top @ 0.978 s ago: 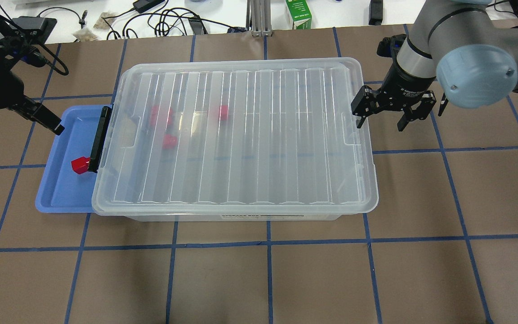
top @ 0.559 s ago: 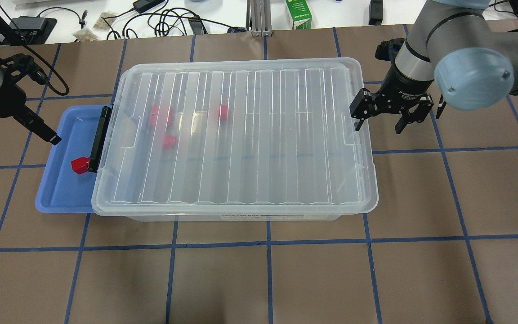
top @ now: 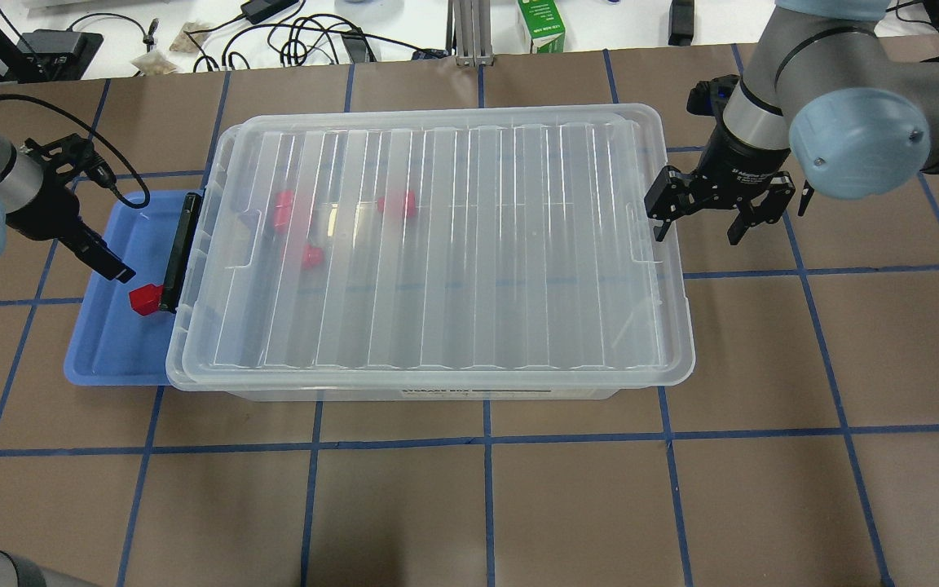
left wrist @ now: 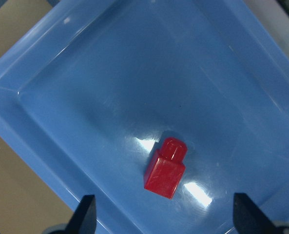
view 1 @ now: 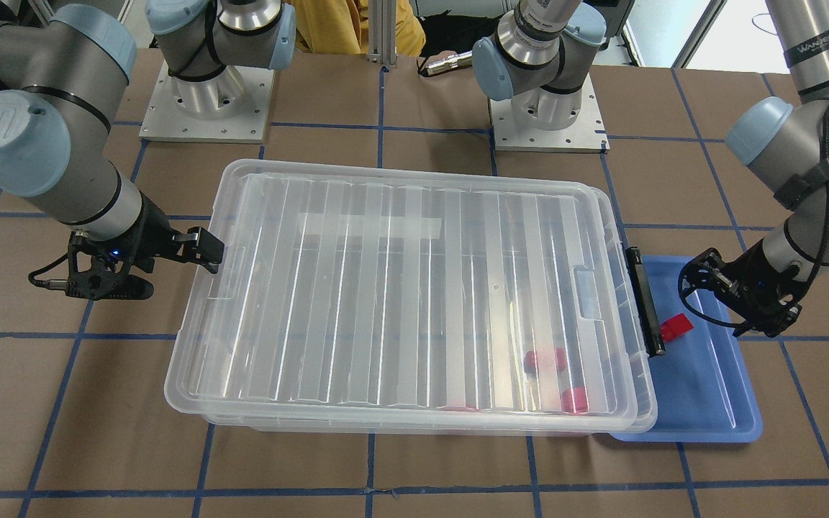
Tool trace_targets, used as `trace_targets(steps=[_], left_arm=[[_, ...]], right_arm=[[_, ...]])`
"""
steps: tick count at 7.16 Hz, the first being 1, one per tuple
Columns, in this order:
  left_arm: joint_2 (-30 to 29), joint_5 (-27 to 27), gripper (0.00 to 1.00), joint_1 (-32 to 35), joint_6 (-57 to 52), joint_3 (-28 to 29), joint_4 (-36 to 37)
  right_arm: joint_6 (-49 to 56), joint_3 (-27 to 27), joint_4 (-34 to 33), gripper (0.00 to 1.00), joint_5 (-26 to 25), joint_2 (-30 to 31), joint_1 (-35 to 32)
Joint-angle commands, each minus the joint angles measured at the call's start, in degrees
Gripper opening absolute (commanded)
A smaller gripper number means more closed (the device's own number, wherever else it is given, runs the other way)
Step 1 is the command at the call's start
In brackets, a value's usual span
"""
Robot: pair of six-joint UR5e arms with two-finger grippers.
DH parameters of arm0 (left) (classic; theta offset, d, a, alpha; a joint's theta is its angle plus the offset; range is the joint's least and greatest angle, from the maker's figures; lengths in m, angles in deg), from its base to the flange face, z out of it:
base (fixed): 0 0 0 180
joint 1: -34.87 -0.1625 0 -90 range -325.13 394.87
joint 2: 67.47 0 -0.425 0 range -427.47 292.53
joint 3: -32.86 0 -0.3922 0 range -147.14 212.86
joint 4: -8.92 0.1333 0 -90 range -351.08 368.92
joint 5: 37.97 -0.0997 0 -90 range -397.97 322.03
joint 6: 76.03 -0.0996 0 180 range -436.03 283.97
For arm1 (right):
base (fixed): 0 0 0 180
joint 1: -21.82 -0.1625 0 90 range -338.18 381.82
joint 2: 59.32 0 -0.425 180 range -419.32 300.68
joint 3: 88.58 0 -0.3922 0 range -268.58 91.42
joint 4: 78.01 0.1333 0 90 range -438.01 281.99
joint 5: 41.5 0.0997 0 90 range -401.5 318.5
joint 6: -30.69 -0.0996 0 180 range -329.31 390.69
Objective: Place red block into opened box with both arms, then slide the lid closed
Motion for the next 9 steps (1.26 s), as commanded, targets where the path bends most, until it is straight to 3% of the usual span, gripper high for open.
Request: trace_targets(steps=[1,7,8,9], left_arm=[[-1.7,-0.1,1.0,-0.1,-3.5,-1.1,0.6],[-6.2,-0.4,1.0,-0.1,-5.9,-2.1,4.3],[-6.4,-0.2,0.95,-0.1,-5.7,-2.1,4.8],[-6.4,-0.2,0.8,-0.1,-5.8,-2.1,4.9]], right_arm=[[3.0,0.0,0.0,1.0,-1.2,0.0,1.7],[9.3,-0.6,-0.1,1.0,-2.8,0.1,6.1],[10.0,-0.9,-0.1,1.0,-3.0,0.0,6.2],[11.4,-1.0,-0.6,1.0,-4.2,0.0,7.0]])
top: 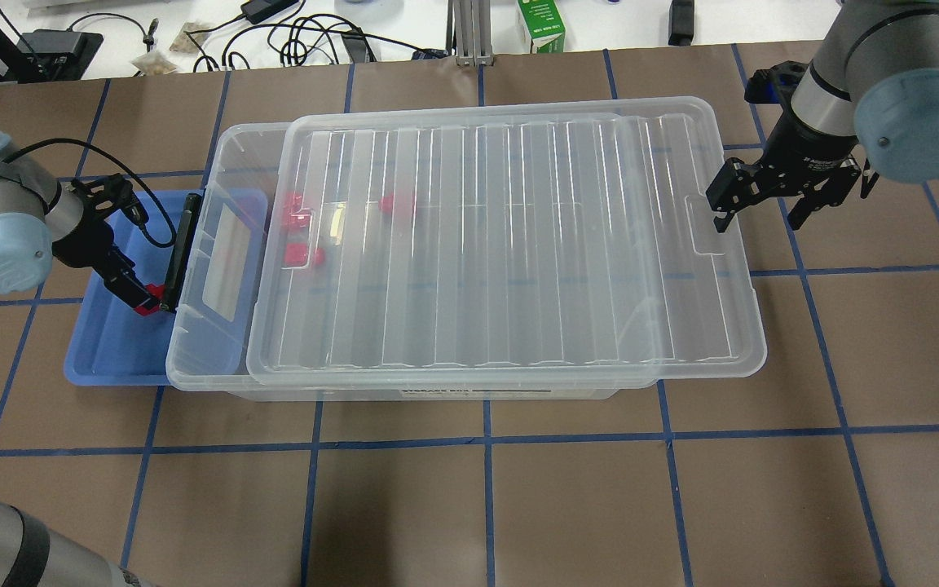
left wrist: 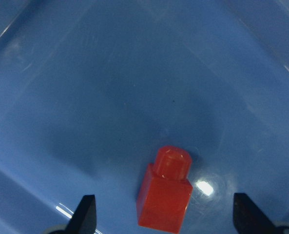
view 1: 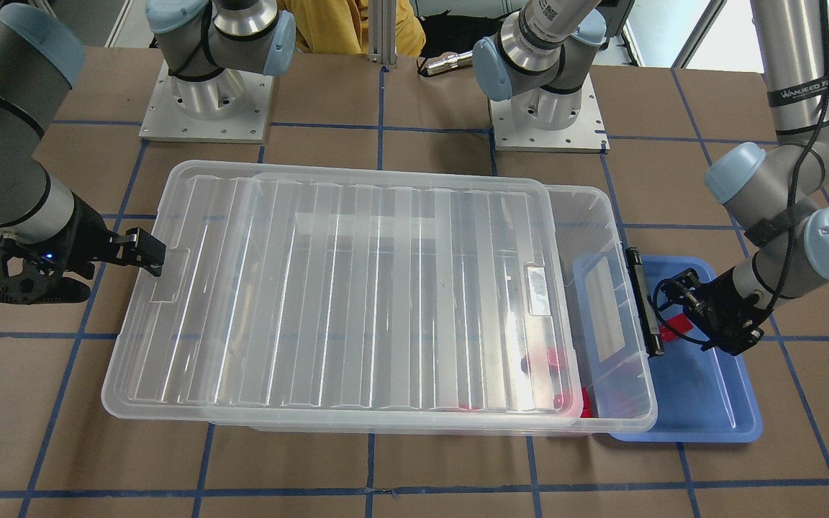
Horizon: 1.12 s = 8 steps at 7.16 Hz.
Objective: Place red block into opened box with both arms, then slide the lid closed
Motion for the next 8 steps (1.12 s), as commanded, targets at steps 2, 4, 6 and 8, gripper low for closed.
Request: trace_targets(steps=[2,4,6,8], left_arm=[[-0.2,0.0,0.5,0.0,-0.3,-0.2,0.3],[-0.3,0.0,0.44,0.0,-0.3,-1.0,1.5],[-0.6,-0.1,0.41,0.0,-0.3,-1.1,2.3],[-0.6,-0.1,0.42,0.0,-0.3,-1.2,2.4]], right_arm=[[4.8,0.0,-1.0,1.0,-2.2,0.1,2.8],[7.1,-0.1,-1.2,1.0,-2.2,0.1,4.7],[9.4,-0.1,-1.1,1.0,-2.2,0.1,6.4],[9.6,-0.1,-1.2,1.0,-2.2,0.0,6.6]])
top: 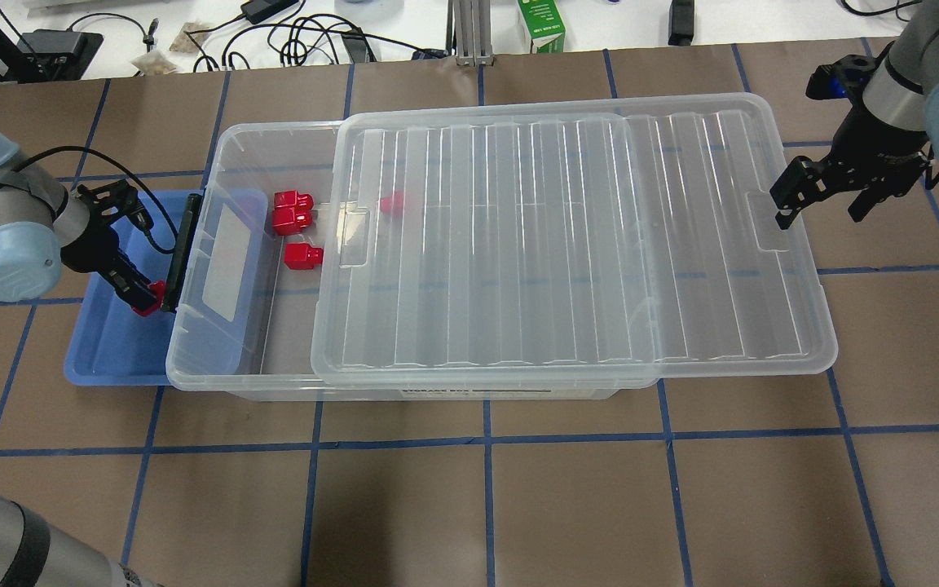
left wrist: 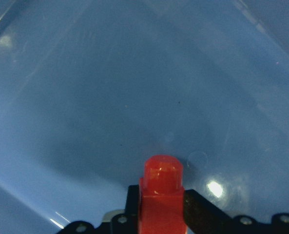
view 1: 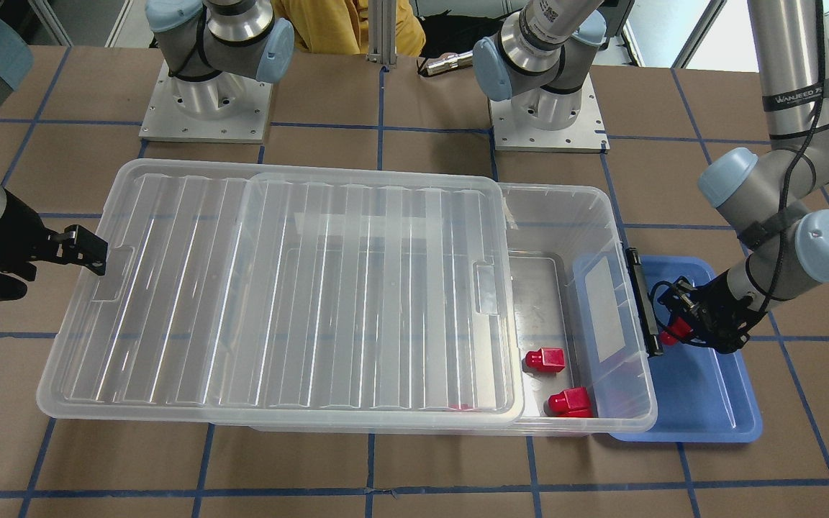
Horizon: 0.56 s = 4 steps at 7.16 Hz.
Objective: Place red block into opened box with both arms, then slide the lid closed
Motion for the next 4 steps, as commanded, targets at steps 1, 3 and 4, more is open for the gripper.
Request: trace_targets(steps=[1,3,4], left_arm=[[-0.1,0.0,0.53,0.0,0.5,-0.1,0.0],[-0.1,0.0,0.78,0.0,0.9,0.0,-0.1],[-0.1,-0.1,0.81,0.0,0.9,-0.1,-0.1]], right_arm=[[0.7,0.0,0.0,1.0,-1.4,0.0,0.5],[0.8,-0.1,0.0,1.0,-1.6,0.0,0.5],[0.7,-0.1,0.1,1.0,-1.5,0.0,0.5]])
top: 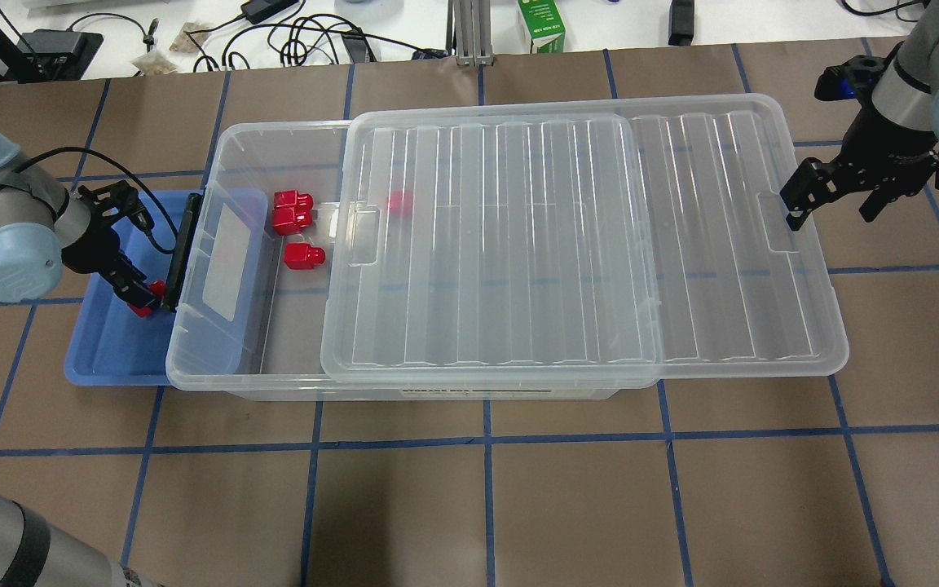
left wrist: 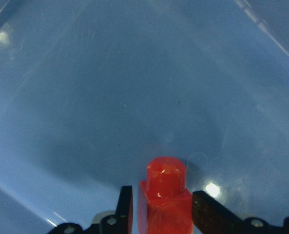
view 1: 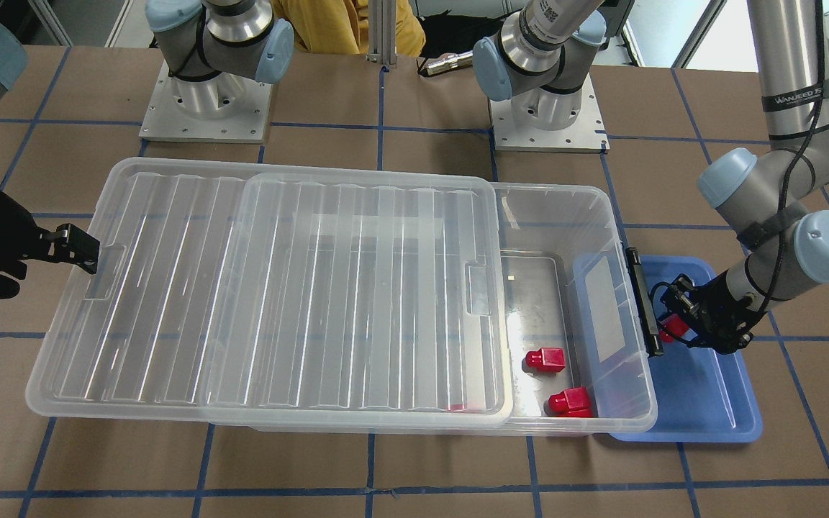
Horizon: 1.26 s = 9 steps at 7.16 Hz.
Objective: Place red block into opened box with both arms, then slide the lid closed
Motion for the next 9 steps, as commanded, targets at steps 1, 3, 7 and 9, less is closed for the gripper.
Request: trace_targets(steps=[1,3,7,9], left_arm=[[-0.2,0.0,0.81,0.0,0.1,0.0,-0.1],[-0.6,0.1,0.79,-0.3,0.0,-0.2,0.0],[-0.2,0.6,0.0,-1.8,-0.1,-0.9,0.4],[2.1,-0.2,0.0,-1.6,-0.2,1.0,-0.6]], right_arm=[[-0.5,-0.3,0.3,1.0,0.1,0.5,0.0],[-1.1,-1.8,1.1,1.0,0.4,2.5,-0.2],[-6.5,-2.3,8.5,1.0,0.4,11.6,-0.6],[-7.1,-4.8,13.0,1.0,-1.3,15.5,-0.6]])
